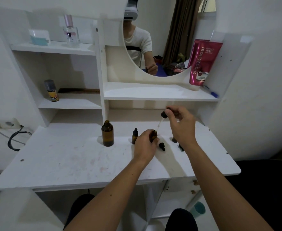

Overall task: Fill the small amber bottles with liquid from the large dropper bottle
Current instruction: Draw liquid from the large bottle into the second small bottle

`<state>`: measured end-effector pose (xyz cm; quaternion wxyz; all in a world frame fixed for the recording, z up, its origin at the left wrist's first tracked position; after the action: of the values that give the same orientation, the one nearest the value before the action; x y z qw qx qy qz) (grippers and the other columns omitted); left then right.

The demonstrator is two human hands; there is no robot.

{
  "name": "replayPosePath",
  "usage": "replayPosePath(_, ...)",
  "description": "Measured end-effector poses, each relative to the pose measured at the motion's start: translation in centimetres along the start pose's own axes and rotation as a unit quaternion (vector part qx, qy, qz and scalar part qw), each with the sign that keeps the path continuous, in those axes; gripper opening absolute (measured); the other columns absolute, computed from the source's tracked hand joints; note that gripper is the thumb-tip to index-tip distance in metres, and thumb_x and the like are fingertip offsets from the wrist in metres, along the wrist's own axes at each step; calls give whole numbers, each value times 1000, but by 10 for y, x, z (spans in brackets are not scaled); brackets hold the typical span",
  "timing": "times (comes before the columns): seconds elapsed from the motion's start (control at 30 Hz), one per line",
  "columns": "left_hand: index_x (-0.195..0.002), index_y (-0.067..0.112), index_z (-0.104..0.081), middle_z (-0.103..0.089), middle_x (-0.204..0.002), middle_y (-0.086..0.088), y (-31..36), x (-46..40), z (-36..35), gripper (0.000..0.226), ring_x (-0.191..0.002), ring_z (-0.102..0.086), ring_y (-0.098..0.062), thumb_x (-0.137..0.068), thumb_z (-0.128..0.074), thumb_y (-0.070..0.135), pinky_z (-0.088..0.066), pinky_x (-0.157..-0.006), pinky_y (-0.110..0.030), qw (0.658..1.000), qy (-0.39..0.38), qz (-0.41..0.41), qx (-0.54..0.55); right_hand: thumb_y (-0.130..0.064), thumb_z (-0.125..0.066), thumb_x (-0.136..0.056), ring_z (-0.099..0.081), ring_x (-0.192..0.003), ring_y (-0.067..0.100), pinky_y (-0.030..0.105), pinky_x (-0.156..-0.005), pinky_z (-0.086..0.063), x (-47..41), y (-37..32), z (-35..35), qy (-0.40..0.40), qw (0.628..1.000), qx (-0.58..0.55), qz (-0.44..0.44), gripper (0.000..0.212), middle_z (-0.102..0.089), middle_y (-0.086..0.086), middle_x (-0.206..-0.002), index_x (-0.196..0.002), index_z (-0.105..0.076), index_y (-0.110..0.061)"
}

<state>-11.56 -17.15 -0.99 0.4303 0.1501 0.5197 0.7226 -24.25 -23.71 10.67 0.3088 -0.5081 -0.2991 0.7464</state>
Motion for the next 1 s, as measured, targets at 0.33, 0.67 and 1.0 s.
replayPosePath(0.33, -125, 17, -68, -72, -116, 3, -5, 1, 1, 27, -109, -66, -10, -98, -70, 19, -52, -99, -24, 1000, 6, -12, 22, -19, -70, -100, -71, -91, 0, 10, -85, -51, -4, 5, -1, 3, 1000, 4, 14, 10, -77, -5, -96, -109, -74, -22)
replayPosePath(0.67, -122, 17, -69, -73, -112, 6, -5, 1, 2, 22, -108, -67, -7, -100, -66, 18, -47, -102, -20, 1000, 4, -14, 23, -10, -74, -95, -72, -83, 2, 10, -80, -51, 11, 16, -23, -60, 997, 33, 21, 5, -76, -7, -84, -92, -77, -11)
replayPosePath(1.0, -120, 18, -69, -73, -111, 7, -6, -1, 0, 20, -103, -67, -8, -100, -66, 18, -53, -100, -27, 1000, 1, -18, 18, -4, -73, -94, -69, -81, 2, 8, -76, -47, 16, 16, -25, -39, 996, 68, 30, 14, -75, -7, -80, -83, -77, -12)
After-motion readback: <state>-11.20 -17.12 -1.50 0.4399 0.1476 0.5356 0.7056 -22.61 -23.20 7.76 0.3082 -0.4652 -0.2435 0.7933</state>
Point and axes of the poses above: each hand's wrist, its own x-axis away from the middle knuckle, its own z-axis out of the back of the hand, y = z × x, the point moved 5 cm from there along -x, towards the middle knuckle
